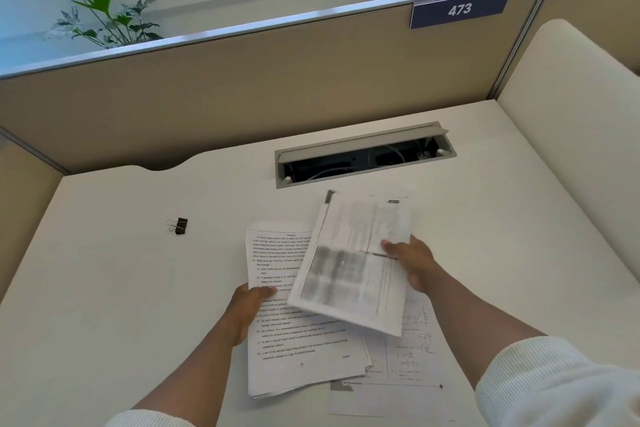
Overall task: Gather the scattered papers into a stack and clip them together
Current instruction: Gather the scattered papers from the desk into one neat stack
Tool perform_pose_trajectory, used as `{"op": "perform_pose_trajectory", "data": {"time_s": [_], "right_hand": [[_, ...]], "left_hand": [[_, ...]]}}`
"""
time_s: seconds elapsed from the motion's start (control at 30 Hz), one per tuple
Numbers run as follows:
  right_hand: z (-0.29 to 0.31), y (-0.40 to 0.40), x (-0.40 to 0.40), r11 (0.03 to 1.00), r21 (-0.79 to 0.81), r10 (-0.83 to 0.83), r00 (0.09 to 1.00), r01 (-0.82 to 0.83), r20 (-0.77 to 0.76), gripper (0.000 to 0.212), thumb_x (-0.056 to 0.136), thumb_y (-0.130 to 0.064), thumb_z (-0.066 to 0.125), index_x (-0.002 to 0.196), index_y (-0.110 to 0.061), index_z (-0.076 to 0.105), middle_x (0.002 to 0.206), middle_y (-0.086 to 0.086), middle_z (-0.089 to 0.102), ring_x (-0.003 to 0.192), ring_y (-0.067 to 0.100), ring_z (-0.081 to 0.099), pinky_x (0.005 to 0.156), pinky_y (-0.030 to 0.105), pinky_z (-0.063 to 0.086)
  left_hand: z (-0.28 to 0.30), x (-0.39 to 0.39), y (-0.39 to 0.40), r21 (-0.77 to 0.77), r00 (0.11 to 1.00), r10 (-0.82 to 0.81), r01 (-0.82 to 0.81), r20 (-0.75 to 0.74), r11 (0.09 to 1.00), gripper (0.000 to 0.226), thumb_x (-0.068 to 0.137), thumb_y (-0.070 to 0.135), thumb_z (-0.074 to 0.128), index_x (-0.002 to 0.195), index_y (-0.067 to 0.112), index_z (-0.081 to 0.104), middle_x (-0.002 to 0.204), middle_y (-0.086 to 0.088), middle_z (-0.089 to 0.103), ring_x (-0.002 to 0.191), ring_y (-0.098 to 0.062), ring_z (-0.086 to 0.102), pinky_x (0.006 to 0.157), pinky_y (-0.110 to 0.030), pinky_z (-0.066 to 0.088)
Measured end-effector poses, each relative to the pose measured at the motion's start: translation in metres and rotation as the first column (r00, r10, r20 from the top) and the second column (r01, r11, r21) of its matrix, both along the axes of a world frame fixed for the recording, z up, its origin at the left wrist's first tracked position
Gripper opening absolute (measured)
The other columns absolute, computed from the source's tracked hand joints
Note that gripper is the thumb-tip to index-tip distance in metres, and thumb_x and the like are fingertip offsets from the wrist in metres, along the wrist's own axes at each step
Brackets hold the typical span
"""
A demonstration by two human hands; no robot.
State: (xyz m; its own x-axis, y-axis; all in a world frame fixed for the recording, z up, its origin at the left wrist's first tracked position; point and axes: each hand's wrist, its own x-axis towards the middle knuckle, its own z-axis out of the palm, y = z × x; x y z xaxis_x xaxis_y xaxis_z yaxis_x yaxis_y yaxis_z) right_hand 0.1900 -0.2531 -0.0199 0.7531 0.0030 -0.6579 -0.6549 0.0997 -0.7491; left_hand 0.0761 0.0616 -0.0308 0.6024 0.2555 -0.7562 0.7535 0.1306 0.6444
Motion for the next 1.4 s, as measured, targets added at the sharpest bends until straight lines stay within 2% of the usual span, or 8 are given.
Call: {"op": "perform_pose_trajectory", "data": {"time_s": [0.13, 0.33, 0.53, 0.67, 0.8, 0.97, 1.13, 1.4], "right_hand": [[-0.006, 0.016, -0.010, 0.959, -0.061, 0.273, 0.960, -0.277, -0.064, 0.040, 0.084, -0.005, 0.071, 0.122, -0.010, 0.061, 0.116, 0.008, 0.067, 0.099, 0.025, 0.063, 0.082, 0.036, 0.052], [-0.005, 0.042, -0.026, 0.904, -0.100, 0.413, 0.909, -0.417, -0.056, 0.043, 0.081, -0.002, 0.072, 0.122, -0.011, 0.061, 0.119, 0.007, 0.066, 0.102, 0.023, 0.062, 0.075, 0.030, 0.053], [-0.009, 0.063, -0.036, 0.838, -0.131, 0.527, 0.848, -0.530, -0.058, 0.046, 0.079, -0.010, 0.076, 0.121, -0.015, 0.058, 0.116, 0.000, 0.066, 0.091, 0.010, 0.061, 0.065, 0.020, 0.048], [-0.012, 0.057, -0.032, 0.838, -0.435, 0.365, 0.931, -0.330, -0.004, 0.046, 0.078, -0.018, 0.074, 0.118, -0.010, 0.054, 0.099, 0.000, 0.064, 0.086, 0.013, 0.059, 0.074, 0.028, 0.050], [-0.006, 0.036, -0.019, 0.512, -0.820, 0.166, 0.966, -0.257, -0.199, 0.057, 0.077, -0.026, 0.071, 0.125, -0.011, 0.046, 0.128, 0.012, 0.046, 0.120, 0.029, 0.043, 0.094, 0.043, 0.041], [-0.006, 0.015, -0.025, 0.426, -0.818, -0.041, 0.895, -0.387, -0.445, 0.082, 0.061, -0.040, 0.083, 0.124, -0.011, 0.039, 0.127, 0.013, 0.034, 0.117, 0.027, 0.038, 0.094, 0.042, 0.042], [-0.013, 0.010, -0.029, 0.481, -0.787, -0.025, 0.891, -0.386, -0.453, 0.098, 0.054, -0.049, 0.087, 0.126, -0.008, 0.036, 0.124, 0.014, 0.038, 0.112, 0.027, 0.046, 0.089, 0.041, 0.042], [-0.009, 0.010, -0.030, 0.491, -0.775, -0.020, 0.884, -0.398, -0.466, 0.092, 0.057, -0.054, 0.085, 0.120, -0.008, 0.036, 0.126, 0.015, 0.042, 0.115, 0.027, 0.044, 0.077, 0.033, 0.035]], "left_hand": [[0.001, 0.000, 0.000, -0.023, 1.000, 0.016, -0.016, 0.002, 1.000, 0.026, 0.091, 0.012, 0.066, 0.116, 0.008, 0.069, 0.099, -0.014, 0.077, 0.091, -0.035, 0.074, 0.080, -0.046, 0.059], [0.006, -0.001, -0.005, -0.022, 0.999, -0.010, 0.011, 0.051, 1.000, 0.038, 0.083, 0.045, 0.073, 0.111, 0.019, 0.072, 0.102, -0.007, 0.078, 0.094, -0.029, 0.074, 0.078, -0.041, 0.060], [0.001, -0.001, -0.008, 0.049, 0.994, -0.027, 0.022, 0.106, 0.999, 0.043, 0.084, 0.021, 0.078, 0.124, 0.013, 0.066, 0.121, -0.004, 0.070, 0.103, -0.018, 0.067, 0.101, -0.039, 0.049], [-0.002, 0.000, -0.005, 0.047, 0.996, -0.022, 0.018, 0.089, 0.999, 0.039, 0.089, 0.014, 0.073, 0.127, 0.010, 0.064, 0.125, -0.008, 0.068, 0.107, -0.024, 0.066, 0.105, -0.045, 0.047], [-0.005, 0.001, -0.003, 0.059, 0.997, -0.035, 0.031, 0.074, 0.998, 0.042, 0.093, 0.011, 0.067, 0.134, 0.007, 0.058, 0.131, -0.009, 0.065, 0.117, -0.029, 0.062, 0.109, -0.049, 0.043], [-0.008, 0.001, -0.004, 0.070, 0.998, -0.035, 0.031, 0.060, 0.997, 0.044, 0.095, 0.009, 0.063, 0.138, 0.006, 0.055, 0.134, -0.011, 0.062, 0.120, -0.031, 0.059, 0.110, -0.050, 0.041], [-0.007, 0.000, -0.005, 0.054, 0.998, -0.017, 0.014, 0.065, 0.998, 0.046, 0.095, 0.009, 0.064, 0.139, 0.006, 0.054, 0.135, -0.010, 0.062, 0.122, -0.031, 0.058, 0.111, -0.049, 0.040], [0.011, 0.000, 0.005, -0.124, 0.991, 0.120, -0.113, 0.052, 0.986, 0.043, 0.093, 0.011, 0.064, 0.136, 0.011, 0.058, 0.130, -0.013, 0.065, 0.119, -0.036, 0.059, 0.104, -0.058, 0.044]]}}
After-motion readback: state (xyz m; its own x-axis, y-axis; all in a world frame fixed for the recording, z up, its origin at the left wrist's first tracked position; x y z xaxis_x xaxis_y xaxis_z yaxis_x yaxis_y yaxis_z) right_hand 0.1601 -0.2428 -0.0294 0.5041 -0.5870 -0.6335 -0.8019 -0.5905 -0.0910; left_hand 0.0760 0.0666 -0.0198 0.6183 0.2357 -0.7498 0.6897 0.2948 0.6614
